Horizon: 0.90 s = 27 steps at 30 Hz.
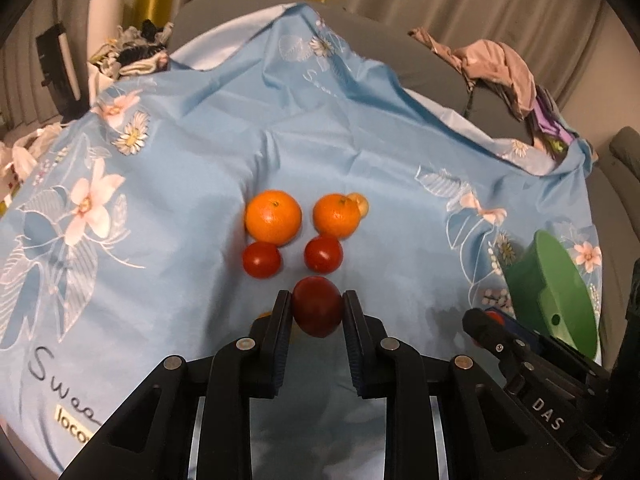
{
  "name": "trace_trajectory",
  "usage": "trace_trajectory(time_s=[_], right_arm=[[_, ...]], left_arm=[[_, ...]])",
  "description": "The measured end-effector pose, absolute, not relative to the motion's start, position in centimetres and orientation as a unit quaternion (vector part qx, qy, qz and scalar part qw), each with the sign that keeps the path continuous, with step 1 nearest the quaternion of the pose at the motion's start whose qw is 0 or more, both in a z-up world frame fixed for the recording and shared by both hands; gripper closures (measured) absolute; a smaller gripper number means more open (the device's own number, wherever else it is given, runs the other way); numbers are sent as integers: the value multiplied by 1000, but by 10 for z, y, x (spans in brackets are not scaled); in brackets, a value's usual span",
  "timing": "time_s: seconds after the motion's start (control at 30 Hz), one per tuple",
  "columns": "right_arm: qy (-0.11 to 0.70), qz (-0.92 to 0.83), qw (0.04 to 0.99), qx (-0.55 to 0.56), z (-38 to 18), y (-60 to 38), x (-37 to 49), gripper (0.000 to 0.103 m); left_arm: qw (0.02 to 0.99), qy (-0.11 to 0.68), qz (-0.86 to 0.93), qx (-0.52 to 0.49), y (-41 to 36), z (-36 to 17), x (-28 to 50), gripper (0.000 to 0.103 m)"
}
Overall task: Organize fruits
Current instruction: 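Close the right tool on the red tomato, then carry the tomato with the right tool over the green bowl and release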
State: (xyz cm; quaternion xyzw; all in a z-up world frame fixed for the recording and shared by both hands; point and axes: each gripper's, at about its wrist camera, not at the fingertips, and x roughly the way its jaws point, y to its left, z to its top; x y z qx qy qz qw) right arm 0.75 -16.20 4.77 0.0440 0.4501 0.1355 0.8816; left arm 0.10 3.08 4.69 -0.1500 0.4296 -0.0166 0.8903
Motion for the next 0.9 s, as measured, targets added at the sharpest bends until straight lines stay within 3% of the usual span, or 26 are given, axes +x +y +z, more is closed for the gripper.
trace_trajectory(time_s=[0.9], right_arm=[[377, 140, 913, 70, 92, -183, -14, 76]], left_arm=[[920, 363, -58, -132, 6, 92, -29, 78]])
